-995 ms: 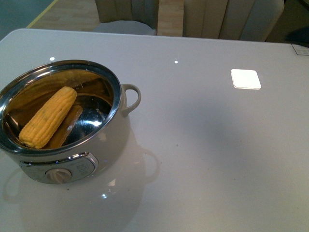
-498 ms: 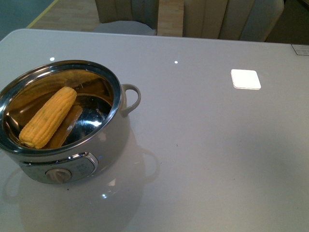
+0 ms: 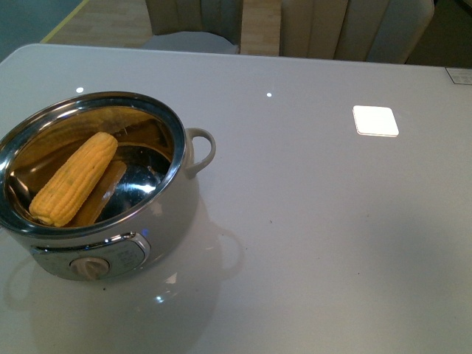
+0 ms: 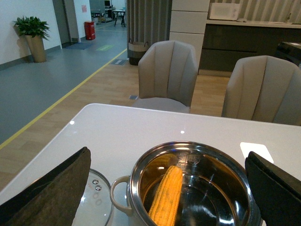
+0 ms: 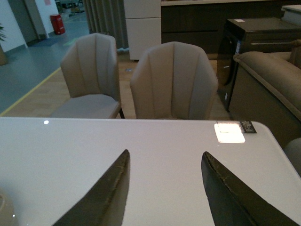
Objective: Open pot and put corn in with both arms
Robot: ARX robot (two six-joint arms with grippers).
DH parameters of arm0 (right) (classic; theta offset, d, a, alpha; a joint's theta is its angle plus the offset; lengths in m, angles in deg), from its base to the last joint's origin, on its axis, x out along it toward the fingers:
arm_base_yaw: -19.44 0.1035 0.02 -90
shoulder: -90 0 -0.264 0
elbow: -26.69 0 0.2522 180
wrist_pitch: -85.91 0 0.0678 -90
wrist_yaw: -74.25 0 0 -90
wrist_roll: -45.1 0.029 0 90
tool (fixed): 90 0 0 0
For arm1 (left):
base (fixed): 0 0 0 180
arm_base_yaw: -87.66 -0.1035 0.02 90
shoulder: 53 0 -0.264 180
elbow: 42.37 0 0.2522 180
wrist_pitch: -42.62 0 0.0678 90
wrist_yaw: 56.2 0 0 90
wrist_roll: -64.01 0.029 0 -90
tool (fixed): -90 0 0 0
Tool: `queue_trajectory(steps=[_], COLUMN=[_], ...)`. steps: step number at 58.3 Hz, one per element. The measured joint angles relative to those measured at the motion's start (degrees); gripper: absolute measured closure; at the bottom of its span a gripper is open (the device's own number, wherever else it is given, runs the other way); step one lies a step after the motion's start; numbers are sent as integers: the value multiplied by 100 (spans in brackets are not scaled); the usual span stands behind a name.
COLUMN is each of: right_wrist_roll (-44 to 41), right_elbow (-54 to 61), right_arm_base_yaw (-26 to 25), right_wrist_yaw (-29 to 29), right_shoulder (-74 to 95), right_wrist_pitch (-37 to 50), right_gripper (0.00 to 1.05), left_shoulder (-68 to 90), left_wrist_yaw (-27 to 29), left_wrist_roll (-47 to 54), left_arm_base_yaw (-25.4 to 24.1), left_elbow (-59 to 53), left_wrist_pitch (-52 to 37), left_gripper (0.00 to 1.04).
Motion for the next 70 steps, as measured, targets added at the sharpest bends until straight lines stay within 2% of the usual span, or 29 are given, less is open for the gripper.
queue_trajectory(steps=[10,46,70], right_wrist_roll=[-81,-87,-87], right_elbow=[389,1073,1078], right_arm_base_yaw=[7,9,13], right_wrist_yaw=[-4,-4,-7], right_shoulder=[-463,-1961,-2645], right_wrist_pitch=[-50,-776,-1370], right_gripper=[103,103,103], left_shoulder=[0,0,2], left_wrist_yaw=[-2,-2,-2], left_wrist_roll=[2,0,0], left_arm_base_yaw=[0,0,0], left_elbow=[0,0,0], left_wrist_pitch=[0,0,0], left_gripper=[7,7,7])
